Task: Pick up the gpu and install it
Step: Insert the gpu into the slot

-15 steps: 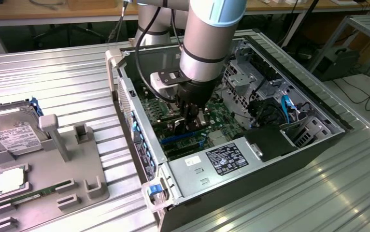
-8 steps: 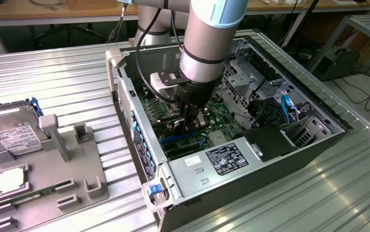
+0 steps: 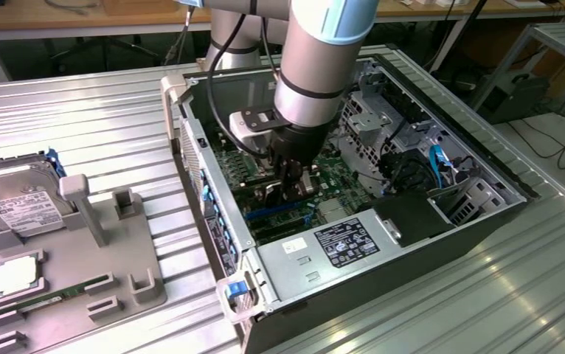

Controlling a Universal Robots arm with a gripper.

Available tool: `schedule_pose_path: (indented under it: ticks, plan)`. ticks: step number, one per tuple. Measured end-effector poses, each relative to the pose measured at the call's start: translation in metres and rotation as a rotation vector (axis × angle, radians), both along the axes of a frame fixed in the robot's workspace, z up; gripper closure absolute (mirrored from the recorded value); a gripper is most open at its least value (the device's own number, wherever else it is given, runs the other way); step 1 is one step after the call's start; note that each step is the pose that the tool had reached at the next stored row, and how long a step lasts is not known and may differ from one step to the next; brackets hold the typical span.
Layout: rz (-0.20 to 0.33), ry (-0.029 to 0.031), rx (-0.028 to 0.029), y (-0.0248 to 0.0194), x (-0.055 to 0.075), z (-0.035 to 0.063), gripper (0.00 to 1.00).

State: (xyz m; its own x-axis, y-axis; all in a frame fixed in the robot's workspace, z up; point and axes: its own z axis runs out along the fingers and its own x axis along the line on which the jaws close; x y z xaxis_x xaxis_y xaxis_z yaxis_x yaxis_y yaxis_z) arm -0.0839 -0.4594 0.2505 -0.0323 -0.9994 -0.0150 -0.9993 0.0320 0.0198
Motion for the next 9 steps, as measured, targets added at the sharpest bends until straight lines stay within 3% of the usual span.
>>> schedule_pose_path:
  ticks: [9]
  plan:
    - [0.000,0.0000,0.0010,0.0000,0.0000,-0.0025,0.72]
